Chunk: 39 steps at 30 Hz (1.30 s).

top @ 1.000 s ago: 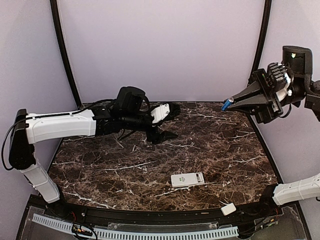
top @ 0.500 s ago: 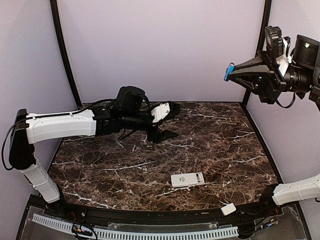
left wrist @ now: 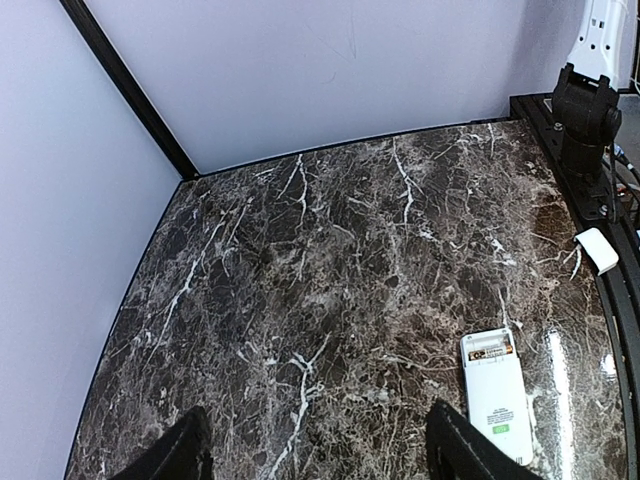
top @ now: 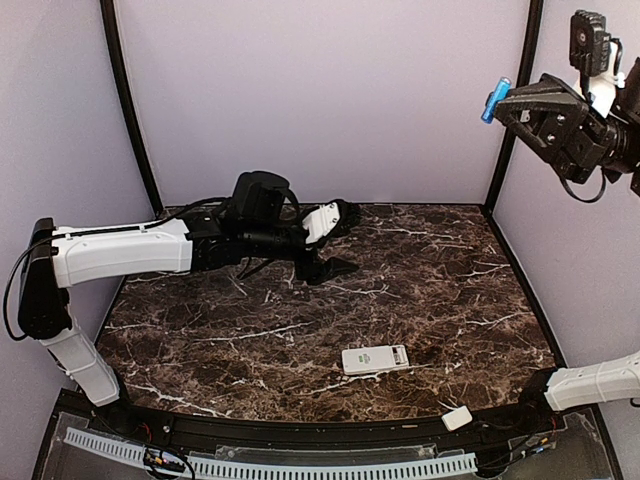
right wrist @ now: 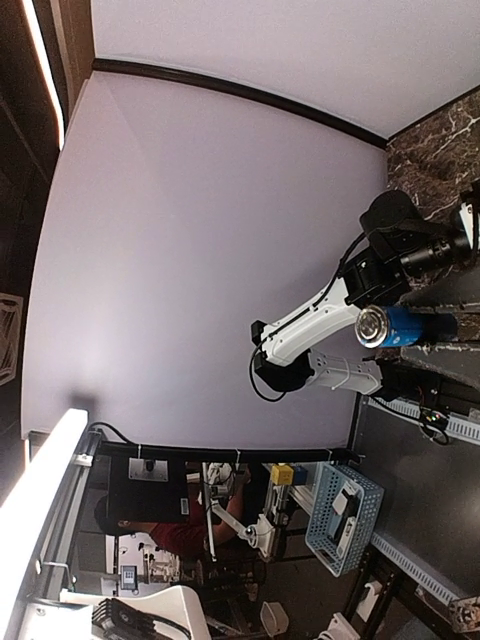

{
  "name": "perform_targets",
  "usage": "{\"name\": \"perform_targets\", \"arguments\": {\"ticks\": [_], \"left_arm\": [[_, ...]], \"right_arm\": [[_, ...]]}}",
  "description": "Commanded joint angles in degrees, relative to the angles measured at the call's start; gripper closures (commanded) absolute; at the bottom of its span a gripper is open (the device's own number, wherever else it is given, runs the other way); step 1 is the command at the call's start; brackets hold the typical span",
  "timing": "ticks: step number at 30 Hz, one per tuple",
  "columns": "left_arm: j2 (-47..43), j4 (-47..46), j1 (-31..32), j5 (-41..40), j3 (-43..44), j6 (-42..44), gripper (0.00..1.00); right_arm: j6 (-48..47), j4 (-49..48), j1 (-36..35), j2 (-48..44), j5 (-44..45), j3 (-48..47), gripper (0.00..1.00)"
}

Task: Load the batteries into the remote control
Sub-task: Place the battery at the center of the board.

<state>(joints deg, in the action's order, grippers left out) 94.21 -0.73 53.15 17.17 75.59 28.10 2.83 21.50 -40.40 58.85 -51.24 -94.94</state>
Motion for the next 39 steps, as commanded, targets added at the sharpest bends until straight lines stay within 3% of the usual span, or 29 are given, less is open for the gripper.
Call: {"name": "perform_targets", "arguments": {"ticks": [1,8,12,16,20,24,28,32,39], "left_arm": [[0.18,-0.02,0.25,1.03,-0.12,-0.35,0.27],[0.18,0.07,0.26,1.22,-0.17,-0.15,0.27],[0.27,0.22,0.21,1.05,-0.19,-0.17,0.27],[-0.08,0.45,0.20,0.09,-0.29,-0.97,0.27],[-1.51,0.46,0.26,-1.65,-1.54,-2.77,0.27],[-3.06,2.57,0.22,-5.28,-2.63,-4.65,0.27],[-4.46,5.68,0.26,-10.05,-3.26,-6.40,0.27],[-8.14,5.33,0.21,-12.06,-7.00,-7.09,0.27],[-16.03,3.56,0.20,-16.17,-13.89,-5.36,0.27]], "right_arm": [[3.43,-3.95,0.67,-0.29,-3.38,-1.22,1.00],[5.38,-8.00,1.16,-1.48,-6.48,-0.26,1.00],[4.24,-5.17,1.33,-0.89,-0.51,-0.59,1.00],[3.93,5.72,1.37,2.65,18.78,-2.99,1.00],[10.16,18.20,1.46,9.15,35.70,-4.09,1.00],[19.50,32.87,1.70,19.13,43.18,-3.72,1.00],[21.62,43.67,1.82,26.72,42.67,0.61,1.00],[11.13,42.98,1.29,30.35,49.04,7.35,1.00],[-35.66,31.32,-4.29,33.51,64.18,20.94,1.00]]}}
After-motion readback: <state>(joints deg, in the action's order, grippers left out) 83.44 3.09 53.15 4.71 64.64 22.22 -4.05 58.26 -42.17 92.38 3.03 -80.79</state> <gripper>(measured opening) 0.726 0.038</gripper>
